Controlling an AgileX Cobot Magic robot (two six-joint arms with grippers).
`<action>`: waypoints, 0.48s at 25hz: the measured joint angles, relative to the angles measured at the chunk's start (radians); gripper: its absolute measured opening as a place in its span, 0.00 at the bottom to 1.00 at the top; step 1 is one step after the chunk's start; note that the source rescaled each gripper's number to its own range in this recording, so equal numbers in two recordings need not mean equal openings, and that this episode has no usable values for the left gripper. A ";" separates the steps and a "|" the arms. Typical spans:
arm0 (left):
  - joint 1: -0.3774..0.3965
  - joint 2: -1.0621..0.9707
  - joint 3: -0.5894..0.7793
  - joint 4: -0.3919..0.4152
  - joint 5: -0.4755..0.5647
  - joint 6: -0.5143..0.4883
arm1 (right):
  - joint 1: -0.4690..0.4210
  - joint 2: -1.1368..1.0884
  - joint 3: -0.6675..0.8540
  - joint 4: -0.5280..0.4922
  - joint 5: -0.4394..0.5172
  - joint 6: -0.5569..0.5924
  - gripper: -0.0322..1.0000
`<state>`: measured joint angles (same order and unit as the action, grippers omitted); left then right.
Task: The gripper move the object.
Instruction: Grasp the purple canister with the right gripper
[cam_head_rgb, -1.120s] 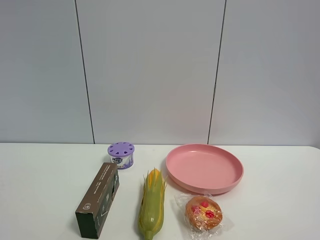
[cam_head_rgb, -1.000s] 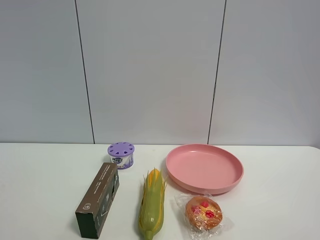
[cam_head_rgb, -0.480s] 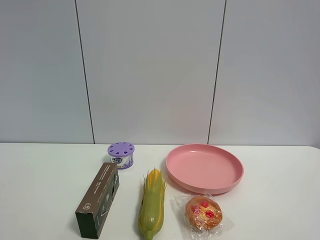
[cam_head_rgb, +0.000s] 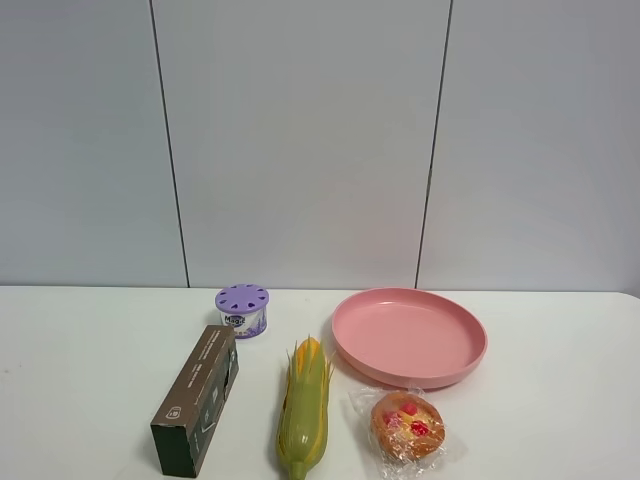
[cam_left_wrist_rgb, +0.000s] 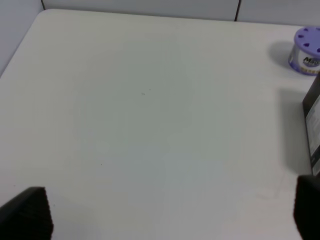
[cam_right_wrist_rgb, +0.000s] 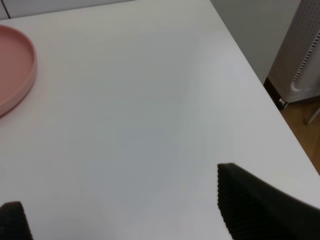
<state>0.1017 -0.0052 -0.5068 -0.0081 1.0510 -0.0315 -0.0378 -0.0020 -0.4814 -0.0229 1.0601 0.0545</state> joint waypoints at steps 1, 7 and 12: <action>0.000 0.000 0.000 0.000 0.000 0.000 | 0.000 0.000 0.000 0.000 0.000 0.000 0.06; 0.000 0.000 0.000 0.000 0.000 0.000 | 0.000 0.000 0.000 0.000 0.000 0.000 0.06; 0.000 0.000 0.000 0.000 0.000 0.000 | 0.000 0.000 0.000 0.000 0.000 0.000 0.06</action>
<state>0.1017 -0.0052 -0.5068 -0.0081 1.0510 -0.0315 -0.0378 -0.0020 -0.4814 -0.0229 1.0601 0.0545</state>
